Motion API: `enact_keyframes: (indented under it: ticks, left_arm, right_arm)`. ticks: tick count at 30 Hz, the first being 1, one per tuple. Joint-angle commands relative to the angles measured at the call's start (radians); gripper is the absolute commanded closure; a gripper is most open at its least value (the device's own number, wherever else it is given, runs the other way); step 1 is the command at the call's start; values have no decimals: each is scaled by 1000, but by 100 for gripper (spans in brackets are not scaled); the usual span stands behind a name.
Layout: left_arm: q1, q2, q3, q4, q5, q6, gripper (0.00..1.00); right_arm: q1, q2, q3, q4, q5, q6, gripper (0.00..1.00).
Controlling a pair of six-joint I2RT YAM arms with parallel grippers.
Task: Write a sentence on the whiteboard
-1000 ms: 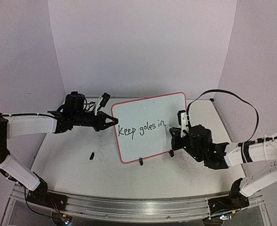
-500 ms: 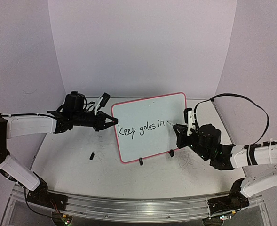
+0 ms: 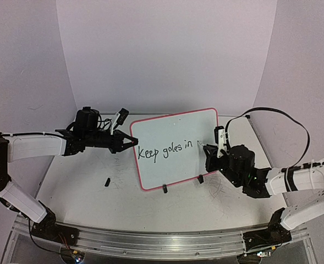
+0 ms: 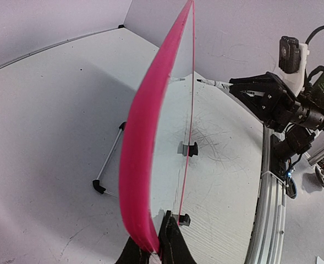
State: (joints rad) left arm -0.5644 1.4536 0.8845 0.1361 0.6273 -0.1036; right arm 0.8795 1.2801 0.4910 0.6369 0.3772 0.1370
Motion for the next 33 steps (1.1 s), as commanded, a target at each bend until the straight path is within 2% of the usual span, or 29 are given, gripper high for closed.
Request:
enact_keyframes:
  ticks: [1,13,33]
  left_arm:
    - [16,-10,20,-11,-153,97,100]
    - [17,-12,20,-12,-152,97,100]
    - [16,-13,21,-11,-153,99,100]
  right_arm:
    - [-1,24,48,42,31,6,100]
    - [-6,56,62,44,65,13,100]
    - [-6,83,80,49,8,7,100]
